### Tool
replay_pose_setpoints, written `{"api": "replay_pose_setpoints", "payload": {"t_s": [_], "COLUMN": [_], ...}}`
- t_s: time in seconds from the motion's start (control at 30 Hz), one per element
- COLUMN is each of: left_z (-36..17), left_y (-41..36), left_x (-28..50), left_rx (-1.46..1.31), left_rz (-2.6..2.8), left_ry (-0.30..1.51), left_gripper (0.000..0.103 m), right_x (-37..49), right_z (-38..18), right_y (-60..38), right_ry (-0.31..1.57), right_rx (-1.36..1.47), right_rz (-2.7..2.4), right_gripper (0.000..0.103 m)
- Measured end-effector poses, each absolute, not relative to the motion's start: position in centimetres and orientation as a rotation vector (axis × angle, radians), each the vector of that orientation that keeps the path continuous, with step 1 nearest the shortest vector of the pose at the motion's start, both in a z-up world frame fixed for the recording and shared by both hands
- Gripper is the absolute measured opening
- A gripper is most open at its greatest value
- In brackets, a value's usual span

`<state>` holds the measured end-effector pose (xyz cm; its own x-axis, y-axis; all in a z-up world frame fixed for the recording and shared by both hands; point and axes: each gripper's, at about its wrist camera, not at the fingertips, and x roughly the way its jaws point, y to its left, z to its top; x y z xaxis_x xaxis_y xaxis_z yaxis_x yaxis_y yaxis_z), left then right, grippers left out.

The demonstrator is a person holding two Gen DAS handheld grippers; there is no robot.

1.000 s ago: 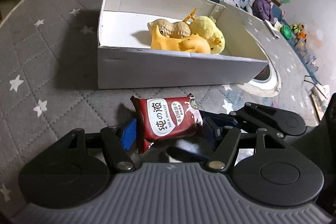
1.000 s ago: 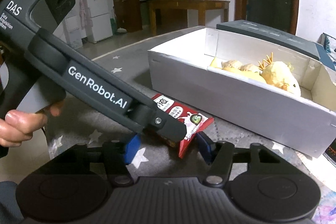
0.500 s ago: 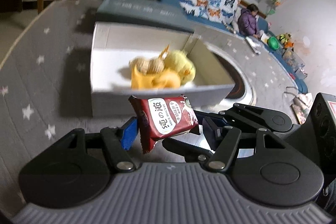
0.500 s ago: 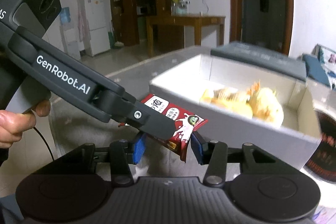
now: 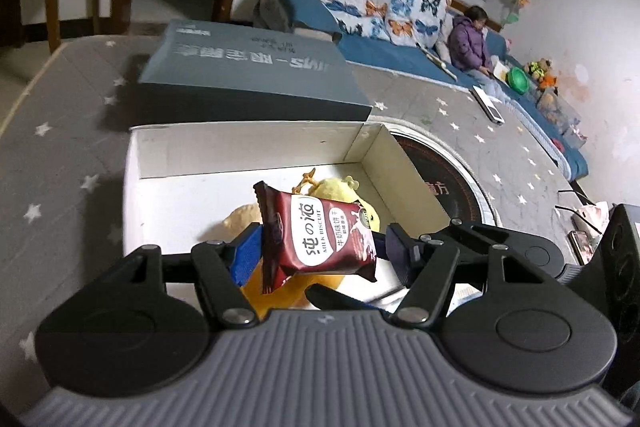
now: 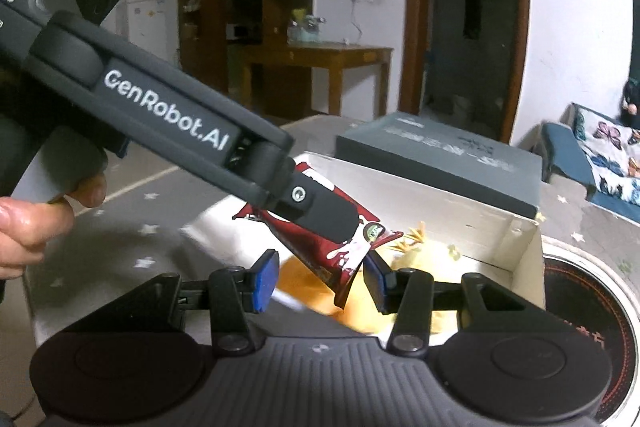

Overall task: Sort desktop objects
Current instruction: 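Lift the red biscuit packet with the left tool over the white box, then lower the packet onto the toys and open the left tool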

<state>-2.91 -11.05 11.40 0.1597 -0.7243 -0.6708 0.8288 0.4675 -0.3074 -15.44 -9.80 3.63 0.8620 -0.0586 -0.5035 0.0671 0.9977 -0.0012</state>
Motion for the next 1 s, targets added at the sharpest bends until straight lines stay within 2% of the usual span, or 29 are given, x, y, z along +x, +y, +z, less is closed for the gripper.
{"api": "replay_pose_setpoints", "payload": {"t_s": [0.33, 0.5, 0.6, 0.77, 0.83, 1.0], "left_z": [8.7, 9.0, 9.7, 10.6, 11.0, 12.1], "left_y": [-13.2, -12.8, -12.2, -11.0, -10.5, -9.7], "left_x": [-1.1, -1.7, -2.4, -4.3, -5.1, -5.9], "left_rx": [0.197, 0.248, 0.275, 0.338, 0.356, 0.388], "left_rz": [-1.075, -1.040, -1.014, -0.966, -0.954, -0.947], "left_ry": [0.929, 0.882, 0.838, 0.736, 0.700, 0.669], "left_gripper": [0.066, 0.067, 0.078, 0.089, 0.095, 0.099], "right_x": [-14.1, -14.4, -14.8, -16.2, -16.8, -17.7], "right_z": [2.1, 2.5, 2.7, 3.3, 3.5, 3.8], "right_y": [-12.2, -12.0, -12.0, -11.8, -11.7, -11.6], "right_ry": [0.582, 0.581, 0.578, 0.559, 0.559, 0.561], "right_rx": [0.058, 0.055, 0.054, 0.051, 0.053, 0.052], "right_rz": [-0.101, -0.108, -0.118, -0.133, -0.136, -0.150], "right_gripper": [0.048, 0.052, 0.061, 0.075, 0.076, 0.081]}}
